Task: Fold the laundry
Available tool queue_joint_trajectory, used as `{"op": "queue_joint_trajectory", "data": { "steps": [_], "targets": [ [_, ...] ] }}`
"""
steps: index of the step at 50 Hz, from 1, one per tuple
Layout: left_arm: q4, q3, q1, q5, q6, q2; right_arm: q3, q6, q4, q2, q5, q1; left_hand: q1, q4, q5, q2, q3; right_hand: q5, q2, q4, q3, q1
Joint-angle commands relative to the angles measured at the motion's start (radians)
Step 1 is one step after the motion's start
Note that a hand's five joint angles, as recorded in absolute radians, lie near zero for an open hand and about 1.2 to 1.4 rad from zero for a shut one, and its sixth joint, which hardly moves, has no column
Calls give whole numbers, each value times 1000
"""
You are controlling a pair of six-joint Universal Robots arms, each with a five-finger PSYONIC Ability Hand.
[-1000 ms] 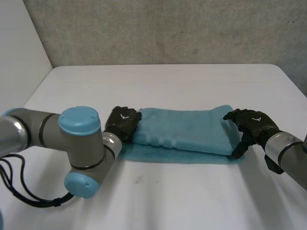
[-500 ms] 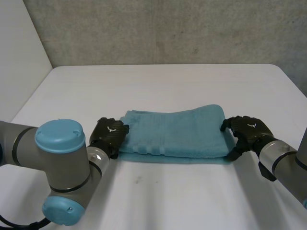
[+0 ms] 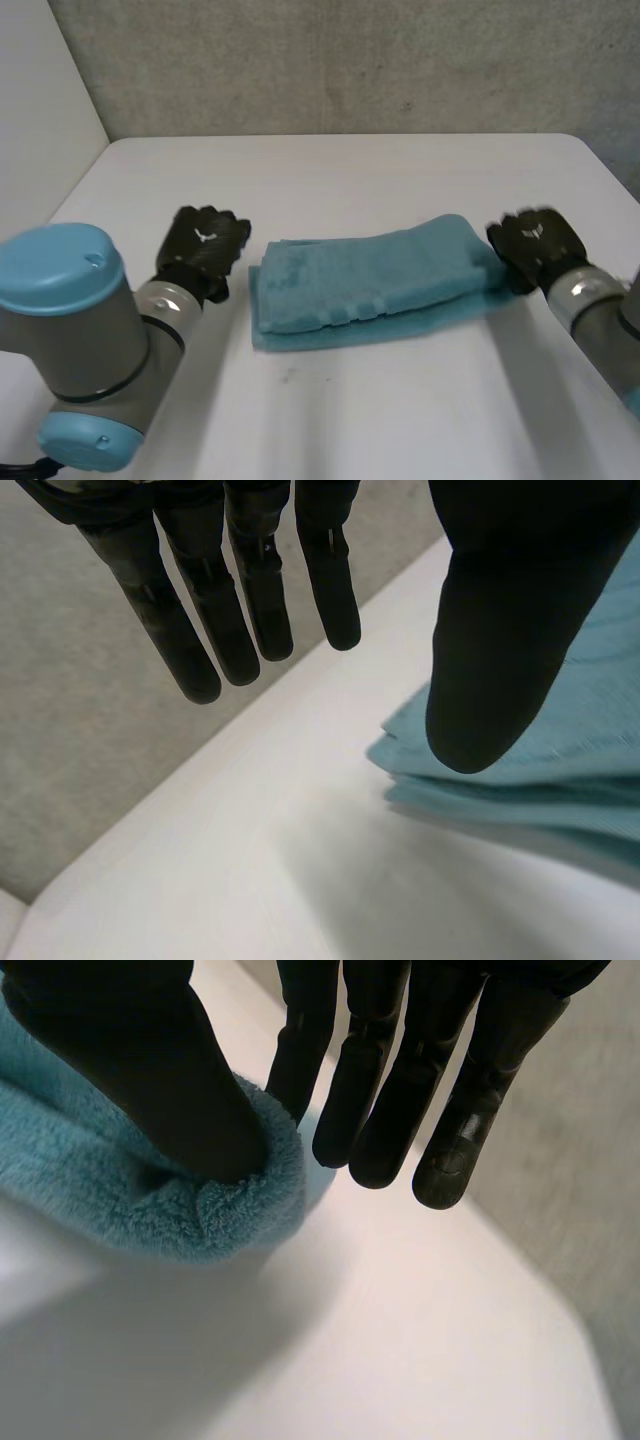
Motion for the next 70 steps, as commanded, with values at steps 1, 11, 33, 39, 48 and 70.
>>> {"op": "queue_joint_trajectory", "data": {
  "steps": [1, 11, 33, 39, 48, 70],
  "targets": [
    [0, -12, 59, 1, -32, 63, -248, -20, 50, 54, 36, 272, 54, 56, 58, 56, 56, 257, 218, 204, 216, 431],
    [0, -20, 102, 6, -51, 86, -471, -31, 70, 368, 16, 655, -213, -211, -210, -211, -211, 257, 218, 204, 216, 431],
    [16, 221, 15, 11, -165, -81, -458, 359, 80, 154, 181, 510, -392, -390, -389, -390, -390, -965, -1004, -1017, -1006, -790],
    [13, 305, -42, 75, -289, -185, -444, 486, 183, 135, 177, 378, -436, -434, -433, -434, -434, -965, -1004, -1017, -1006, -790],
    [-6, 356, -77, 186, -433, -297, -464, 593, 271, 193, 105, 269, -421, -420, -418, -419, -420, -965, -1004, -1017, -1006, -790],
    [-233, 326, -50, 84, -323, -322, -683, 627, 462, 505, -95, 280, -418, -417, -415, -416, -417, -965, -1004, -1017, -1006, -790]
  ]
}}
